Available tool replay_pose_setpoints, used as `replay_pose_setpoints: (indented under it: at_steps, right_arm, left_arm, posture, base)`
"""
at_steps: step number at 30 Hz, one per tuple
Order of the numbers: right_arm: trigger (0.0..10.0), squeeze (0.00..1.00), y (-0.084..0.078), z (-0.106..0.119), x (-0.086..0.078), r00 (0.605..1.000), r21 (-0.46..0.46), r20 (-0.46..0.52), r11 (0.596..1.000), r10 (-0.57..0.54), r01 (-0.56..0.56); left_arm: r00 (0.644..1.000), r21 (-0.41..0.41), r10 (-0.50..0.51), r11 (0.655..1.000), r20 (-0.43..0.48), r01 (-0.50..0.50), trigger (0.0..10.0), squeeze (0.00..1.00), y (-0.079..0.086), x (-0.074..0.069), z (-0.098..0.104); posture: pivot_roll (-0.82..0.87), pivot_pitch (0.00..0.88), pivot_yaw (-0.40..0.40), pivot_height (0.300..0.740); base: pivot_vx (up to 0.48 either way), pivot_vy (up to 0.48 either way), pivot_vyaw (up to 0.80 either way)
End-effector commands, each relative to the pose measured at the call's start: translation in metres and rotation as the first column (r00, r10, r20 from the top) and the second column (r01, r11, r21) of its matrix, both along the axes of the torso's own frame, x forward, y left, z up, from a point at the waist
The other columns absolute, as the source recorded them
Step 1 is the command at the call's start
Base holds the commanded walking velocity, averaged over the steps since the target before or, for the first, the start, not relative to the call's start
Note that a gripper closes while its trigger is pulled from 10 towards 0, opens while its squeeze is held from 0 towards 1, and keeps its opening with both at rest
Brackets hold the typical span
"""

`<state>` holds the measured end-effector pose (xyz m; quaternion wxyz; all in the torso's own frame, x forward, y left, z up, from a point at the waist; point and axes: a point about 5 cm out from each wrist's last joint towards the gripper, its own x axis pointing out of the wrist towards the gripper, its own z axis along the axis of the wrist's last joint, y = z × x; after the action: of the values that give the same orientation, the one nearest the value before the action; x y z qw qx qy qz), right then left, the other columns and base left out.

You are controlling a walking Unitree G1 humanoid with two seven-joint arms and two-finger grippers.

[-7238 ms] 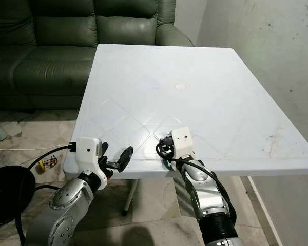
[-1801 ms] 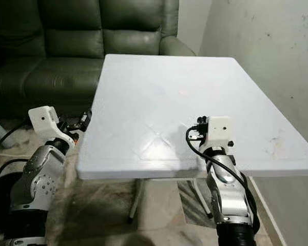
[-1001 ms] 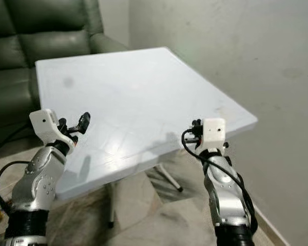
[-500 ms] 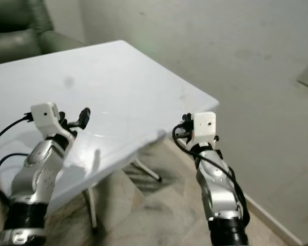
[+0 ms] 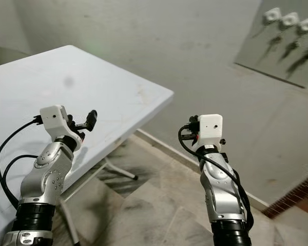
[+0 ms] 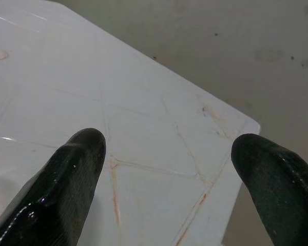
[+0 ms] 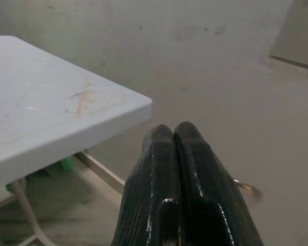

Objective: Hang keys on a hook

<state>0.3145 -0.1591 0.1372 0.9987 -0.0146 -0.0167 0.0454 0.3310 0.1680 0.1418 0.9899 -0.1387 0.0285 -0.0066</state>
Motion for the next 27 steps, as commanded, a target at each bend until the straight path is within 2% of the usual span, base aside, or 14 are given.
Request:
replay_pose_setpoints:
  at_steps: [1, 10, 24, 27]
  right_arm:
    - [10.0, 0.00, -0.0027, 0.0051, 0.0005, 1.000, -0.009, 0.017, 1.000, -0.009, 0.010]
    - [10.0, 0.00, -0.0039, 0.0060, 0.0003, 1.000, -0.012, 0.019, 1.000, -0.013, 0.013]
    - [10.0, 0.00, -0.0043, 0.0064, 0.0006, 1.000, -0.019, 0.021, 1.000, -0.010, 0.010]
    - [10.0, 0.00, -0.0042, 0.0069, 0.0007, 1.000, -0.016, 0.024, 1.000, -0.006, 0.007]
  left_arm:
    - [1.000, 0.004, -0.004, 1.000, 0.013, 0.004, 10.0, 0.00, -0.0016, 0.0005, 0.0054]
    - [0.999, -0.026, -0.031, 0.999, 0.012, 0.031, 10.0, 0.00, -0.0063, 0.0001, 0.0050]
    - [0.999, 0.053, -0.029, 0.998, 0.021, 0.027, 10.0, 0.00, -0.0083, 0.0006, 0.0056]
    - [0.999, 0.036, -0.032, 0.999, 0.011, 0.031, 10.0, 0.00, -0.0092, 0.0006, 0.0047]
  posture:
    - [-0.03, 0.000, -0.046, 0.740]
    - [-0.03, 0.000, -0.049, 0.740]
    - [-0.03, 0.000, -0.053, 0.740]
    - [-0.03, 0.000, -0.053, 0.740]
  base:
    - [0.000, 0.000, -0.71]
    - [0.000, 0.000, -0.71]
    - [0.000, 0.000, -0.71]
    - [0.000, 0.000, -0.70]
